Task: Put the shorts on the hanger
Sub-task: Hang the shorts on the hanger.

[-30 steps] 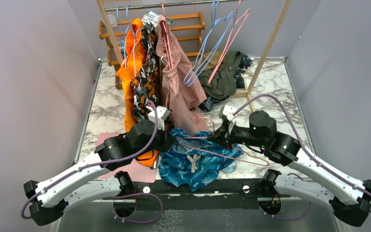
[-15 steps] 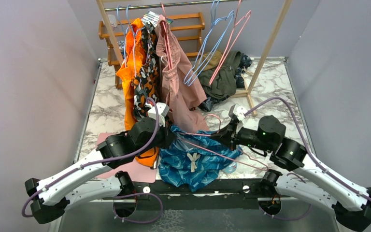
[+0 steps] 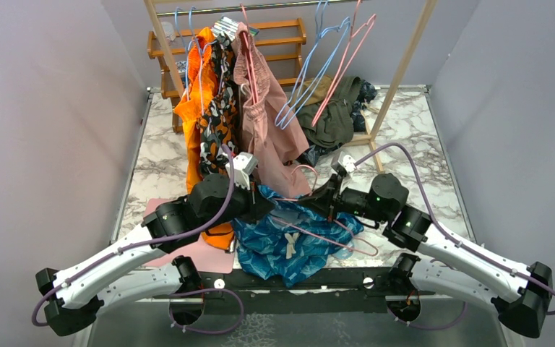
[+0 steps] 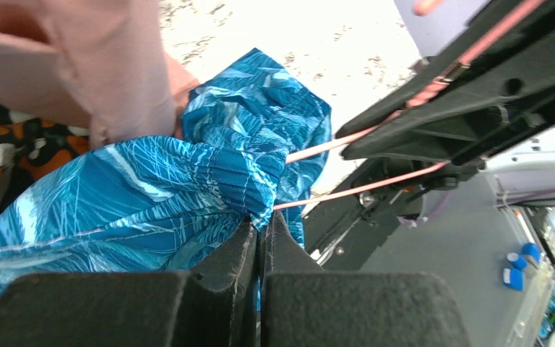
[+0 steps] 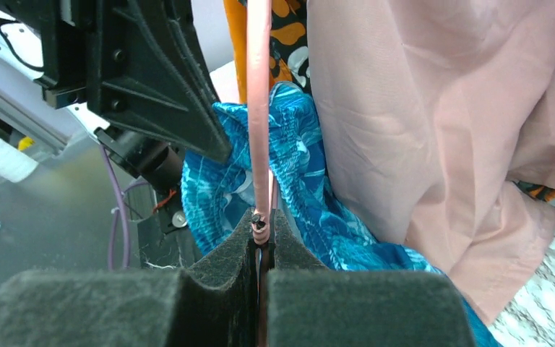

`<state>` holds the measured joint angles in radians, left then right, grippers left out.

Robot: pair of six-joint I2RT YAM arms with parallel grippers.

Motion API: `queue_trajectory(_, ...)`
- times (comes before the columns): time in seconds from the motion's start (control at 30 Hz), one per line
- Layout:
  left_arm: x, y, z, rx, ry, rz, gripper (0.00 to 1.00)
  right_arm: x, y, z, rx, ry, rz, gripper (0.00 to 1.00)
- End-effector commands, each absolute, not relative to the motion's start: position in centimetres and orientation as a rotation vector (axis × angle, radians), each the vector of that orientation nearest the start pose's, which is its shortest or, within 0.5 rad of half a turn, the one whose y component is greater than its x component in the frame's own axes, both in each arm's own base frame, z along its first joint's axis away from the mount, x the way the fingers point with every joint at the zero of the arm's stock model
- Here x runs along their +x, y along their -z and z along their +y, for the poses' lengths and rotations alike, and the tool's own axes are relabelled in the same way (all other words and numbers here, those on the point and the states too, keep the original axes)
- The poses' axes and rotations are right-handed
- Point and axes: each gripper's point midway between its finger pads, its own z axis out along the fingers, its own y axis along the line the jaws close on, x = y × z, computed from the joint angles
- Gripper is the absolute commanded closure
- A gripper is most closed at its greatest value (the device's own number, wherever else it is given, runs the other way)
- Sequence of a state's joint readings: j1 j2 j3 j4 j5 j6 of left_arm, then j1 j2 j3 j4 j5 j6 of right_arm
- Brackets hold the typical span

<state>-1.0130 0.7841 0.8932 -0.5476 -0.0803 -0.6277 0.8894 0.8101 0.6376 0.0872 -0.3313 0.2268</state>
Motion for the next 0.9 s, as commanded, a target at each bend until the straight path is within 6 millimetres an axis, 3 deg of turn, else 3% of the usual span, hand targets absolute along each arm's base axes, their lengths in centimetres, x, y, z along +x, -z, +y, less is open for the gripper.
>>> queue_trajectory(0.0,12.6,-29.5,-26.4,0.421,1.153,1.97,1.0,15.0,-29.2,30.6,-0.758,-1.224,1.438,0.99)
queue_trajectory(0.43,11.5,-31.5,-27.6,0.45,1.297,1.888,1.0,14.8,-29.2,33.0,-0.735,-1.331,1.418,0.99)
queue_trajectory(0.87,11.1,-31.7,-28.6,0.476,1.357,1.881,1.0,14.2,-30.0,33.5,-0.681,-1.421,1.357,0.99)
